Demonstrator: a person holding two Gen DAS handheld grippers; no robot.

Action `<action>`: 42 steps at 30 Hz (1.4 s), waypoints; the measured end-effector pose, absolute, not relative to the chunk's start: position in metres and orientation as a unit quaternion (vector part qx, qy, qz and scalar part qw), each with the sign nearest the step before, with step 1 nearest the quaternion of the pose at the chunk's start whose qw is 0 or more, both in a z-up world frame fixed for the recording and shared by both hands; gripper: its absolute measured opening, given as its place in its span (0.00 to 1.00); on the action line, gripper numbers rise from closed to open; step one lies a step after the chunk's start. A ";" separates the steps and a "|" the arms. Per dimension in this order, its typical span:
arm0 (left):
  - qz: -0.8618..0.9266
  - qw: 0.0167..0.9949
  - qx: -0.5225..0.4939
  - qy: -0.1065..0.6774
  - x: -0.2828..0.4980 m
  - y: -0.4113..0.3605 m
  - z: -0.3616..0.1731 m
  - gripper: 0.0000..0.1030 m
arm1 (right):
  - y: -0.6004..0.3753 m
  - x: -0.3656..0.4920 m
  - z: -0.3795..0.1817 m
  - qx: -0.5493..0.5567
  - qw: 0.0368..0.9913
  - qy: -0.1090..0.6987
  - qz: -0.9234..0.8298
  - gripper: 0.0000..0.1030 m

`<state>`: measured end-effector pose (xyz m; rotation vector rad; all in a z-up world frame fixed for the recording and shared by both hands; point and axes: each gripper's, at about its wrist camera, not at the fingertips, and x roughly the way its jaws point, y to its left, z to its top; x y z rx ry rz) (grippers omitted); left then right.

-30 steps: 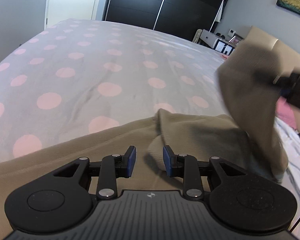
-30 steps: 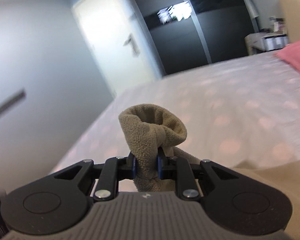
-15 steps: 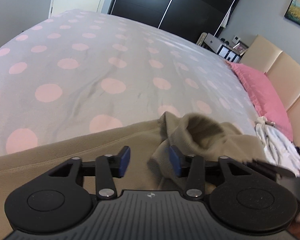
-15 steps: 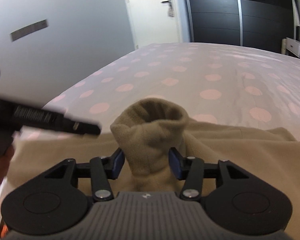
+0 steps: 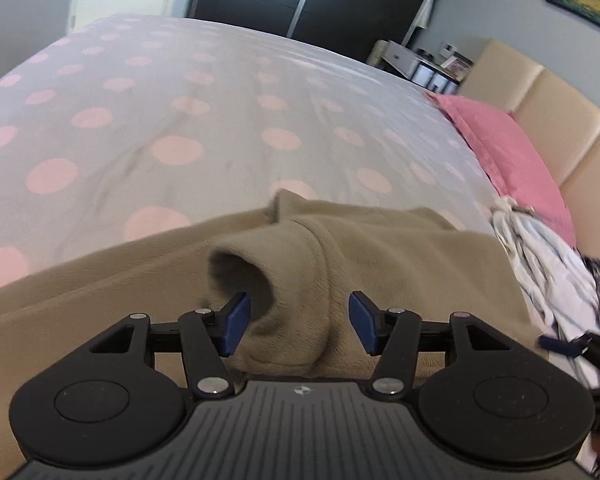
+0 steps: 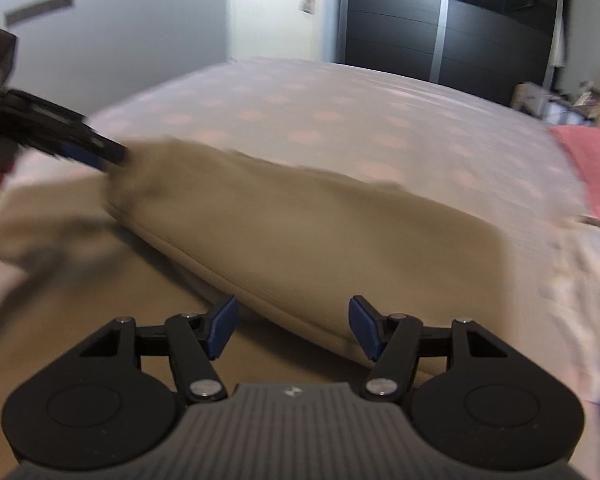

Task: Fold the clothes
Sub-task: 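Fold the held sleeve over the hoodie body and open the right gripper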

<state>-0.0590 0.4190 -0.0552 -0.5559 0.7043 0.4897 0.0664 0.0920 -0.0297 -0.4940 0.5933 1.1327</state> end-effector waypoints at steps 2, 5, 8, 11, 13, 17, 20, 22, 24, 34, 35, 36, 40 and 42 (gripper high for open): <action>0.238 0.870 -0.249 0.353 -0.050 0.417 -0.062 0.44 | 0.065 0.084 -0.039 -0.252 0.790 0.270 0.489 0.63; 0.243 0.862 -0.259 0.363 -0.046 0.422 -0.070 0.23 | 0.042 0.108 -0.054 -0.267 0.810 0.274 0.444 0.63; 0.243 0.858 -0.275 0.360 -0.048 0.426 -0.073 0.12 | 0.034 0.127 -0.068 -0.275 0.820 0.280 0.416 0.60; 0.243 0.857 -0.277 0.359 -0.049 0.425 -0.070 0.09 | 0.041 0.131 -0.077 -0.298 0.811 0.280 0.419 0.48; 0.241 0.859 -0.275 0.358 -0.050 0.423 -0.065 0.07 | 0.038 0.127 -0.079 -0.319 0.811 0.265 0.412 0.28; 0.229 0.853 -0.286 0.372 -0.050 0.424 -0.063 0.06 | 0.040 0.140 -0.083 -0.330 0.821 0.272 0.378 0.15; 0.238 0.837 -0.283 0.405 -0.048 0.425 -0.085 0.06 | 0.039 0.148 -0.094 -0.336 0.815 0.292 0.370 0.14; 0.238 0.831 -0.298 0.405 -0.051 0.429 -0.098 0.06 | 0.041 0.149 -0.099 -0.341 0.813 0.297 0.368 0.14; 0.240 0.830 -0.310 0.396 -0.054 0.432 -0.101 0.06 | 0.044 0.152 -0.098 -0.337 0.812 0.304 0.367 0.15; 0.250 0.845 -0.267 0.390 -0.104 0.427 -0.045 0.43 | 0.036 0.155 -0.056 -0.237 0.825 0.344 0.380 0.39; 0.256 0.843 -0.270 0.388 -0.115 0.430 -0.039 0.43 | 0.037 0.154 -0.050 -0.227 0.828 0.342 0.382 0.41; 0.262 0.841 -0.271 0.387 -0.126 0.433 -0.033 0.43 | 0.038 0.151 -0.044 -0.218 0.830 0.340 0.384 0.43; 0.318 0.826 -0.264 0.382 -0.179 0.450 -0.009 0.43 | 0.037 0.132 -0.019 -0.196 0.839 0.322 0.393 0.49; 0.355 0.816 -0.275 0.364 -0.214 0.459 -0.003 0.43 | 0.037 0.121 -0.008 -0.185 0.844 0.307 0.398 0.51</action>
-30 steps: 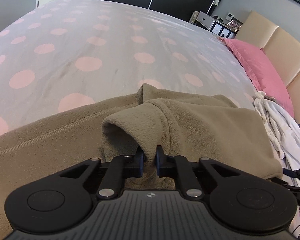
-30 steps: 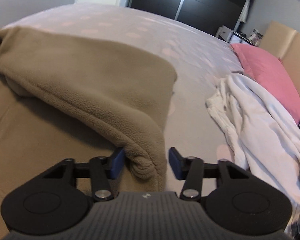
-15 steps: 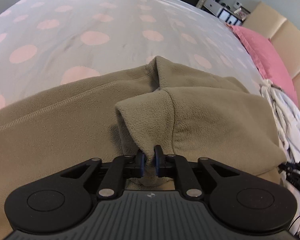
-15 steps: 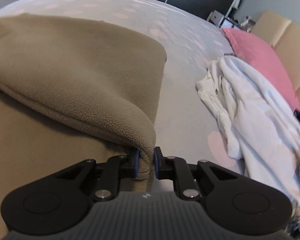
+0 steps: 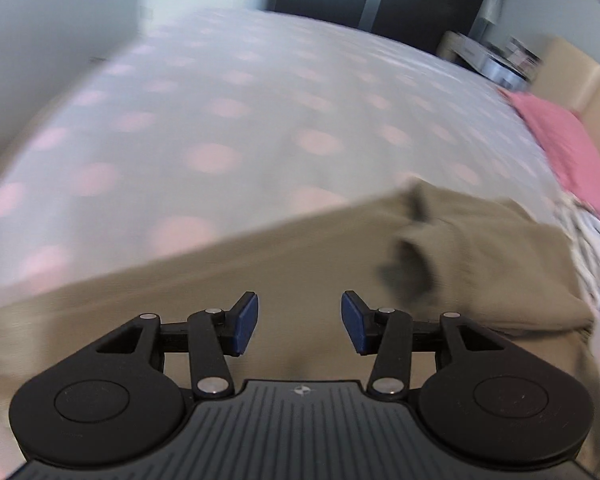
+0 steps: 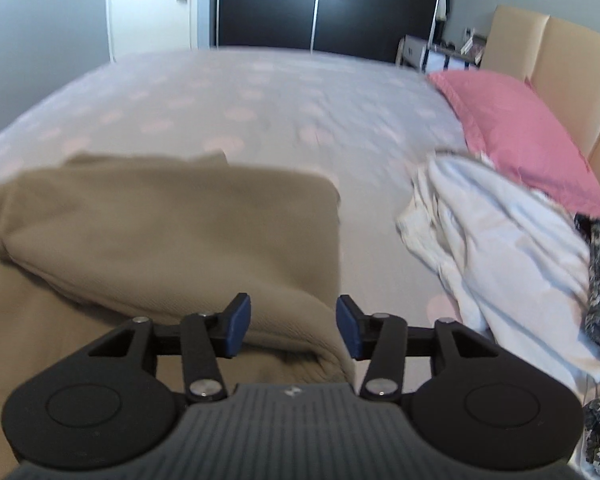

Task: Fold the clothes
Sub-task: 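Fold the held sleeve over the hoodie body and open the right gripper, then grasp the other hoodie sleeve with the left gripper and lift it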

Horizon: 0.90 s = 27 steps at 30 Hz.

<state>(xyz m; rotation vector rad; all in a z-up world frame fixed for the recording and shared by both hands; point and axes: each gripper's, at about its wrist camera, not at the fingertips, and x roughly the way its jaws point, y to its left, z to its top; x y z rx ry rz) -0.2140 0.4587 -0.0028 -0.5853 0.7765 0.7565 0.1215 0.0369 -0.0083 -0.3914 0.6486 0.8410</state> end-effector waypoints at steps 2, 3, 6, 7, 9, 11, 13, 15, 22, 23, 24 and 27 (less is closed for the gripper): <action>0.391 0.804 -0.284 0.346 -0.248 0.467 0.003 0.43 | 0.036 0.116 -0.002 -0.168 0.849 0.306 0.396 0.54; 0.408 0.798 -0.289 0.336 -0.266 0.472 0.006 0.44 | 0.035 0.114 0.000 -0.157 0.851 0.310 0.394 0.55; 0.453 0.779 -0.307 0.307 -0.311 0.484 0.007 0.43 | 0.031 0.106 -0.001 -0.120 0.851 0.337 0.384 0.55; 0.463 0.773 -0.313 0.301 -0.324 0.488 0.005 0.43 | 0.030 0.104 -0.002 -0.109 0.852 0.344 0.380 0.55; 0.481 0.762 -0.321 0.293 -0.344 0.496 -0.001 0.44 | 0.029 0.100 -0.005 -0.094 0.856 0.346 0.373 0.55; 0.504 0.745 -0.332 0.286 -0.363 0.502 -0.010 0.44 | 0.029 0.095 -0.006 -0.084 0.859 0.343 0.372 0.55; 0.527 0.726 -0.341 0.280 -0.382 0.509 -0.021 0.43 | 0.029 0.088 -0.007 -0.079 0.859 0.338 0.376 0.55; 0.548 0.710 -0.343 0.279 -0.401 0.514 -0.030 0.43 | 0.030 0.081 -0.009 -0.077 0.859 0.333 0.382 0.55; 0.607 0.642 -0.378 0.274 -0.456 0.528 -0.065 0.43 | 0.048 0.058 -0.017 -0.102 0.853 0.310 0.408 0.55; 0.616 0.634 -0.380 0.273 -0.462 0.528 -0.072 0.43 | 0.050 0.056 -0.017 -0.103 0.852 0.306 0.413 0.55; 0.620 0.628 -0.381 0.275 -0.466 0.528 -0.080 0.43 | 0.052 0.053 -0.017 -0.104 0.851 0.302 0.418 0.55; 0.615 0.612 -0.408 0.284 -0.475 0.533 -0.104 0.44 | 0.060 0.044 -0.018 -0.121 0.846 0.285 0.434 0.55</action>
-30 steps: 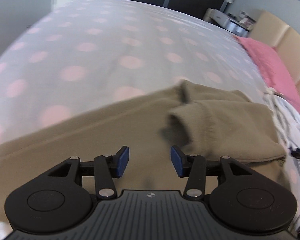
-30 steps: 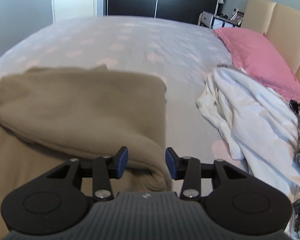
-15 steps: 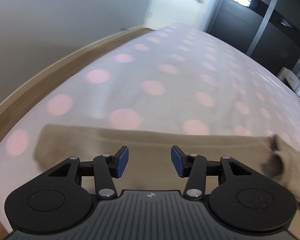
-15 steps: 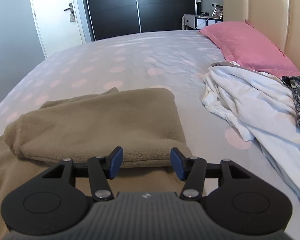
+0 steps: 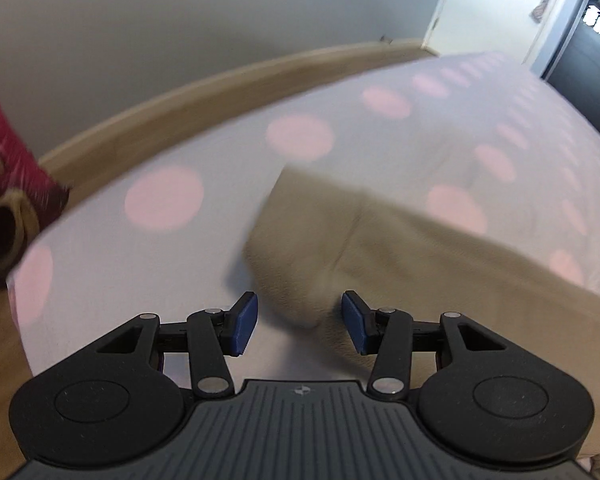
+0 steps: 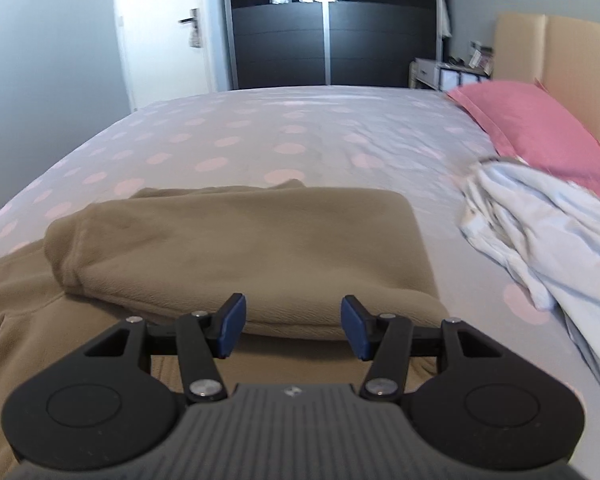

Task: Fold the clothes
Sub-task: 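Grasp the other hoodie sleeve with the left gripper and lift it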

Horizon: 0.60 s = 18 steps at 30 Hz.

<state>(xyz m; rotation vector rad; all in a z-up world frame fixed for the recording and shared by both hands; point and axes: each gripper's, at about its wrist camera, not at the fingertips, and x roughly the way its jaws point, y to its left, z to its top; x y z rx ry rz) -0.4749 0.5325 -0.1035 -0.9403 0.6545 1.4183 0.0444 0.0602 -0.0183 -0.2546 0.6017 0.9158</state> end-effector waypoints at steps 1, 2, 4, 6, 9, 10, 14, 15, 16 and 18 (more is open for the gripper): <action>0.610 0.613 -0.416 0.282 -0.477 0.532 -0.109 0.44 | 0.062 0.042 -0.019 -0.128 0.844 0.281 0.439 0.55; 0.606 0.612 -0.422 0.281 -0.477 0.533 -0.114 0.45 | 0.064 0.040 -0.020 -0.134 0.842 0.278 0.442 0.55; 0.600 0.610 -0.432 0.284 -0.475 0.535 -0.122 0.46 | 0.068 0.035 -0.022 -0.147 0.839 0.273 0.447 0.56; 0.603 0.612 -0.418 0.294 -0.467 0.535 -0.126 0.48 | 0.071 0.031 -0.025 -0.158 0.837 0.269 0.450 0.56; 0.598 0.623 -0.398 0.309 -0.458 0.533 -0.123 0.29 | 0.075 0.030 -0.028 -0.165 0.835 0.271 0.449 0.56; 0.597 0.626 -0.392 0.312 -0.455 0.531 -0.122 0.29 | 0.075 0.031 -0.029 -0.166 0.835 0.272 0.449 0.56; 0.605 0.638 -0.370 0.301 -0.453 0.525 -0.108 0.22 | 0.078 0.033 -0.033 -0.175 0.835 0.276 0.442 0.56; 0.608 0.643 -0.366 0.288 -0.453 0.523 -0.100 0.22 | 0.079 0.033 -0.034 -0.180 0.835 0.279 0.439 0.56; 0.610 0.649 -0.361 0.276 -0.453 0.521 -0.092 0.22 | 0.080 0.034 -0.035 -0.186 0.835 0.283 0.434 0.56; 0.609 0.668 -0.345 0.253 -0.450 0.516 -0.072 0.21 | 0.082 0.035 -0.039 -0.198 0.834 0.292 0.424 0.56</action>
